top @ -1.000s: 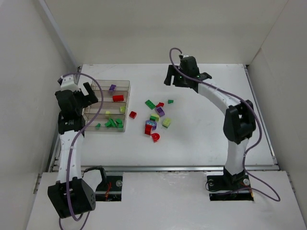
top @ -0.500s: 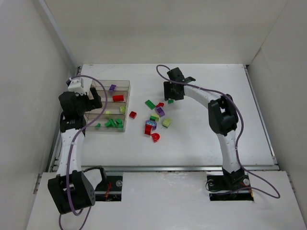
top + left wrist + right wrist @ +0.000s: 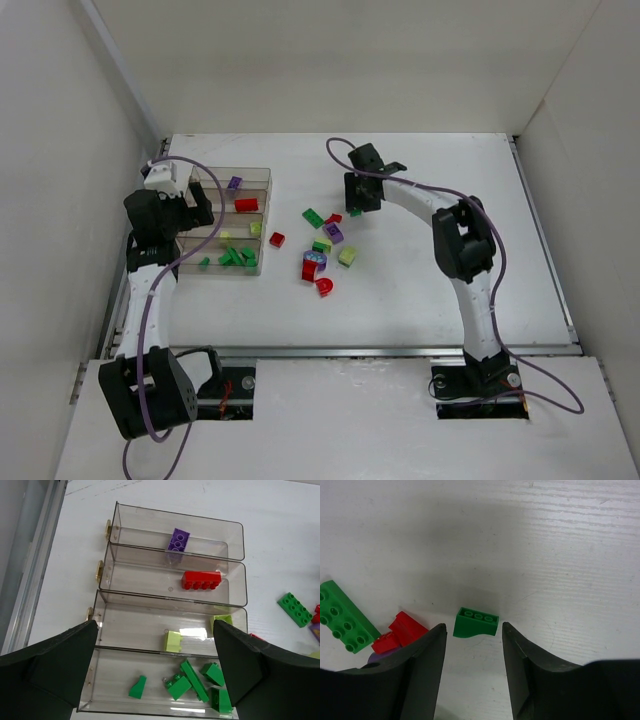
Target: Sort the legos into containers by color
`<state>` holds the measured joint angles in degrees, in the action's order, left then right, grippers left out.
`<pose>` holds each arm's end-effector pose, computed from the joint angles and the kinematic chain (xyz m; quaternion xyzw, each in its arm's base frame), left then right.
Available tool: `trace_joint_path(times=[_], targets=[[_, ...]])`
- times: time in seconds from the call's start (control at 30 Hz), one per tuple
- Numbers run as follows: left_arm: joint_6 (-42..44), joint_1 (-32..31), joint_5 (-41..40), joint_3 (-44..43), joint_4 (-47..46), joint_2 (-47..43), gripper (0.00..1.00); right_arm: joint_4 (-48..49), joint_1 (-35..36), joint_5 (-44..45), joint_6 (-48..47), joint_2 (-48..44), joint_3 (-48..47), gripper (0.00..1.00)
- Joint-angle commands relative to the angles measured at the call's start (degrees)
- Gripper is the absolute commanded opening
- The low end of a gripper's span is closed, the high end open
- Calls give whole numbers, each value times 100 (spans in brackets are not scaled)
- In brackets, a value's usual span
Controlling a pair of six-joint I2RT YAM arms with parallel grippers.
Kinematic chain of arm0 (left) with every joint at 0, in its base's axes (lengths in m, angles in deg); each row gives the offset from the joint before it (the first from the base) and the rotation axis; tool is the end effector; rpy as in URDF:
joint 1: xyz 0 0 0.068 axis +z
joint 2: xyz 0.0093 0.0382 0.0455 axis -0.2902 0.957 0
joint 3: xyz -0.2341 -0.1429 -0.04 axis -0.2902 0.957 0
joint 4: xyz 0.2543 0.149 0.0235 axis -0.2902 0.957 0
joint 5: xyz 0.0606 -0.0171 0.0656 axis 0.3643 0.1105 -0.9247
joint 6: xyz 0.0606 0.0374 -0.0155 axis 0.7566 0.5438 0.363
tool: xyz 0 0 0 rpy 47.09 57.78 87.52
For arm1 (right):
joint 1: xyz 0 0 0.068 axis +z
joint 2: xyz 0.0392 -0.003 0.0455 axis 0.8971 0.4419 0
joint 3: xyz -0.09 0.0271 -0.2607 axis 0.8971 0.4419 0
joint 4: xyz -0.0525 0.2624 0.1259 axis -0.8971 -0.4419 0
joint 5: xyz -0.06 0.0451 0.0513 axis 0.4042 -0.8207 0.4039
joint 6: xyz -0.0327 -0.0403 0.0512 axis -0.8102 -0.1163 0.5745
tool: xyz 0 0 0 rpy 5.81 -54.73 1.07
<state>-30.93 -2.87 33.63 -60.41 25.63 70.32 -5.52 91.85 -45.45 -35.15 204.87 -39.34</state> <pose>0.3029 0.0581 0.2937 -0.0019 0.7806 -0.0291 0.6243 0.4813 0.2500 0.1529 -0.0437 0.9573 0.0744 0.2758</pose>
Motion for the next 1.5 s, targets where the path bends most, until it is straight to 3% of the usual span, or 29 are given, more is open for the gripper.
trace_joint_path(times=[0.0,0.4,0.5,0.53,0.67,0.77,0.8,0.9,0.97,1.07,1.23,1.33,1.47], targets=[[138,33,128,115,-302,-41,100,152,-13,59,34,174,-173,54],[314,33,-30,116,-249,-94,99,267,-13,6,-18,280,-235,51],[366,33,31,116,-249,-94,95,267,-13,6,-80,333,-287,31],[419,33,32,116,-197,-94,94,267,-13,6,-80,333,-287,19],[969,-46,374,46,-144,-94,89,214,-13,-89,-132,131,-235,0],[1883,-283,830,-234,207,125,88,267,-13,-422,-264,-298,-235,0],[2583,-432,1032,-514,329,178,88,432,-13,-555,-317,-631,-165,0],[3806,-687,2539,-1216,918,415,82,993,-13,-1371,-396,-1561,307,0],[4223,-854,3149,-1552,1225,539,77,1433,-13,-2473,-396,-2055,712,0],[4383,-1407,3835,-2089,1227,811,73,2094,-13,-3366,-21,-2812,1355,0],[4689,-2679,4005,-2643,1227,1067,81,2296,171,-4281,385,-3481,1637,0],[4980,-3130,3654,-2644,991,1067,81,2297,399,-4161,535,-3894,1751,0],[4877,-3369,3600,-2837,709,1067,69,2358,524,-3932,719,-4254,1997,0]])
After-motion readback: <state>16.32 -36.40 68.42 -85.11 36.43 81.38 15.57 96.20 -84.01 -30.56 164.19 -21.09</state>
